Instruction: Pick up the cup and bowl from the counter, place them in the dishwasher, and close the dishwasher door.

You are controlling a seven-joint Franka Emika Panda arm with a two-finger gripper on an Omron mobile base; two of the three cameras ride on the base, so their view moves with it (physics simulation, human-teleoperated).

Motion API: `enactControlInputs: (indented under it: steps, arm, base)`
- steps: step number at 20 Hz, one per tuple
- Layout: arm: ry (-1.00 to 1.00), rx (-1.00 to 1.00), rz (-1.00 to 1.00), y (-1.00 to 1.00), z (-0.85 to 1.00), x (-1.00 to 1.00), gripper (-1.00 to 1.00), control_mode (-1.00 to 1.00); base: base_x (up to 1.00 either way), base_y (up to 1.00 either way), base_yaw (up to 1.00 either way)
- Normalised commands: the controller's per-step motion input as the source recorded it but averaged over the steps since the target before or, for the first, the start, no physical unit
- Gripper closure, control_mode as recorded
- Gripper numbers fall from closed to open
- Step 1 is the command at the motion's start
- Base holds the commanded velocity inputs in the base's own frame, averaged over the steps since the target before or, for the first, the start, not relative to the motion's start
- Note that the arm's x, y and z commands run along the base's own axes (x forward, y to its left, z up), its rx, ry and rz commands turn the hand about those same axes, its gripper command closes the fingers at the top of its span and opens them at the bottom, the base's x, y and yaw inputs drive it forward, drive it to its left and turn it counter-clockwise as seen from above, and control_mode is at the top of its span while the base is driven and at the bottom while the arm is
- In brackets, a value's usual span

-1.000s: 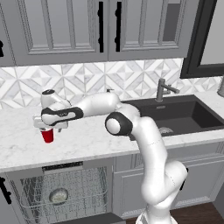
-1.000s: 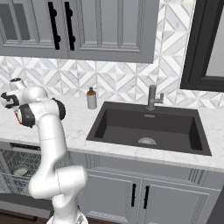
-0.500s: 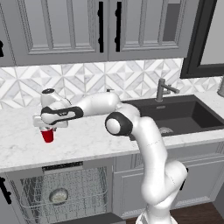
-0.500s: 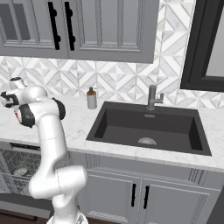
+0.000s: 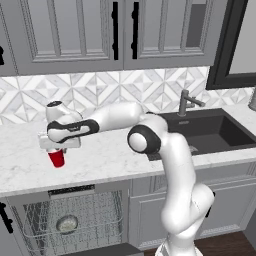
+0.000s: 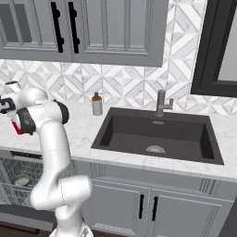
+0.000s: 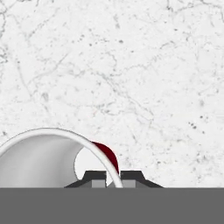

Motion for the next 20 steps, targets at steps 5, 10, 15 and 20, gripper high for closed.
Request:
enactControlInputs:
  steps: [5, 10, 15, 20]
  arm:
    - [-0.07, 0.06, 0.0, -0.39, -0.01, -1.0, 1.0, -1.0]
    - [-0.1, 0.07, 0.0, -0.38, -0.06, -1.0, 1.0, -1.0]
    - [-0.12, 0.05, 0.0, -0.36, -0.3, -1.0, 1.0, -1.0]
    - [-0.12, 0.02, 0.0, -0.32, -0.61, -0.83, 1.0, -1.0]
  base:
    - [0.0, 0.0, 0.0]
    - [0.0, 0.0, 0.0]
    - [0.0, 0.0, 0.0]
    - [0.0, 0.0, 0.0]
